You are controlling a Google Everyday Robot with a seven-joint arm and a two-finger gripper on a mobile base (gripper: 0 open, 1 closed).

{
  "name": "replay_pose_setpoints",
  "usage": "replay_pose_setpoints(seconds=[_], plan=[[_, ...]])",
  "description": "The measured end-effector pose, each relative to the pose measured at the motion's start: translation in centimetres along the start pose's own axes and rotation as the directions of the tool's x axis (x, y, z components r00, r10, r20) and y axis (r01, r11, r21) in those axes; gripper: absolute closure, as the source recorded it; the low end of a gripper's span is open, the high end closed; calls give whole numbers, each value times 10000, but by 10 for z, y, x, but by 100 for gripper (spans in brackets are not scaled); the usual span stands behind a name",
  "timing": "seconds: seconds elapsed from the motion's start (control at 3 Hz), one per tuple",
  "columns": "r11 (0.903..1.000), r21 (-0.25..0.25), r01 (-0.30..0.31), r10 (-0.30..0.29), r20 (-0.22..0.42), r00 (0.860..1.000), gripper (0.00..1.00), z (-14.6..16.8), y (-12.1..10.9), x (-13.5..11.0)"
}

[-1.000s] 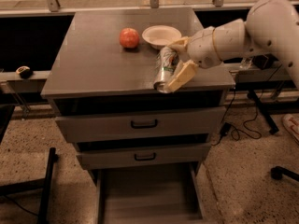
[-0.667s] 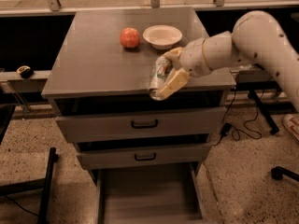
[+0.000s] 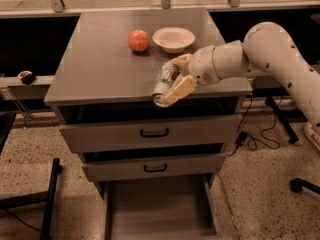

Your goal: Pick 7up can from bottom drawer and place on counter

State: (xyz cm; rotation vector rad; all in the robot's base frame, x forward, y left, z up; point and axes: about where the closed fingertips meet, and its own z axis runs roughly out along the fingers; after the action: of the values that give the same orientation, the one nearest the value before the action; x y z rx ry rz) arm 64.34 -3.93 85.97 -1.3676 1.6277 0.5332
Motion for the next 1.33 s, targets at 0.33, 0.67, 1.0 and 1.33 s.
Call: replay_pose_setpoints(seconds=[0.33, 0.67, 1.0, 1.33], plan=[[9997, 200, -120, 92, 1364, 9906, 100, -7, -18, -23], [9994, 332, 8, -105, 2934, 9559, 100, -20, -38, -57], [9974, 716, -22, -203, 3113, 9501, 100, -29, -50, -70], [9924, 1216, -195, -47, 1962, 9805, 100, -25, -53, -59]])
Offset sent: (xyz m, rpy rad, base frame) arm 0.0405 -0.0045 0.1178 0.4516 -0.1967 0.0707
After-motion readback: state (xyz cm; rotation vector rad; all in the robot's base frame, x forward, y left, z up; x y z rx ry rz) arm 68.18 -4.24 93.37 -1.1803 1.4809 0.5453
